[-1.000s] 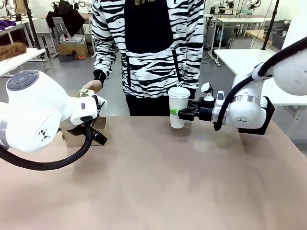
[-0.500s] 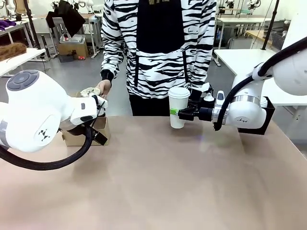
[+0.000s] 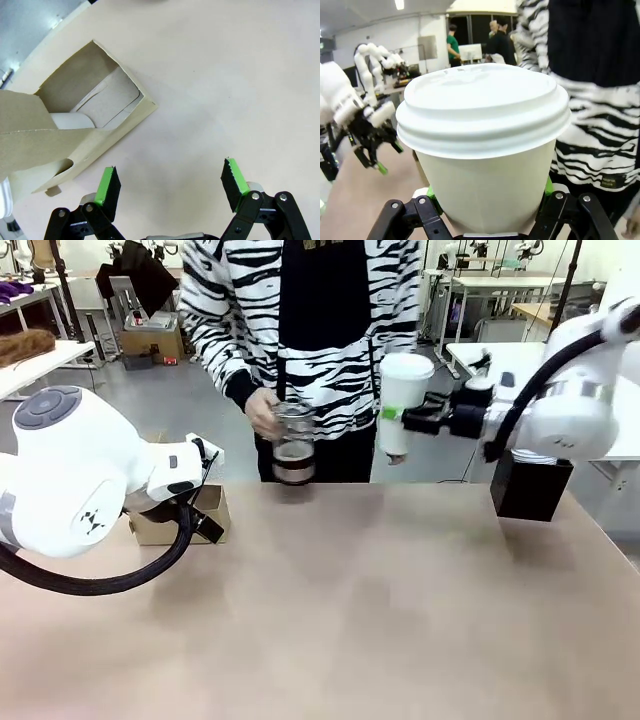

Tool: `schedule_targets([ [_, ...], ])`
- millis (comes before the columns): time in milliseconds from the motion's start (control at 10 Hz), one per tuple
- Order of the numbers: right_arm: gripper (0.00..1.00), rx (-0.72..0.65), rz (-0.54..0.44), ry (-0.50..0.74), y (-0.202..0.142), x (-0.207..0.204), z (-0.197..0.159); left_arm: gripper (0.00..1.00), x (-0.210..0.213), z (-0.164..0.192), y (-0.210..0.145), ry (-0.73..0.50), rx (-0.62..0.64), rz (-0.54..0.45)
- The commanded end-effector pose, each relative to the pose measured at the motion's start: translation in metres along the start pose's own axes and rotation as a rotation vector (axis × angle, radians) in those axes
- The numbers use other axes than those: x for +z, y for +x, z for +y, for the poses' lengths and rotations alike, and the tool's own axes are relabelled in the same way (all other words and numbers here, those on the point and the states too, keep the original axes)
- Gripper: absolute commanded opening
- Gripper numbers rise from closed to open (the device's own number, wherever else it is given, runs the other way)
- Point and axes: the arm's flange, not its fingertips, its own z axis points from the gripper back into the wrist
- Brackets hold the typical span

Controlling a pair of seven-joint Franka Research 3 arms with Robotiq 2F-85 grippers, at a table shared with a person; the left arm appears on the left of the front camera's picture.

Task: Pour a drink into a cup and package it in a carrier.
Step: When a person places the Paper Cup Lid on the 600 ml Paper Cup , lift the 600 ml Paper Cup.

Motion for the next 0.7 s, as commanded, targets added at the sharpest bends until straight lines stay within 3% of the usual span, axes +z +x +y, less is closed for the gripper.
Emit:
schedule_targets([
  [0, 0.81, -0.056, -0.018, -0.002, 0.041, 0.039, 0.022, 1.00, 0.000, 0.000, 0.000, -0.002, 0.001, -0.001],
  [300, 0.81, -0.092, -0.006, 0.022, 0.097, 0.081, 0.060, 1.00, 0.000, 0.000, 0.000, -0.002, 0.001, -0.001],
  [600, 0.81, -0.121, -0.002, 0.021, 0.115, 0.098, 0.088, 1.00, 0.000, 0.000, 0.000, -0.002, 0.001, -0.001],
])
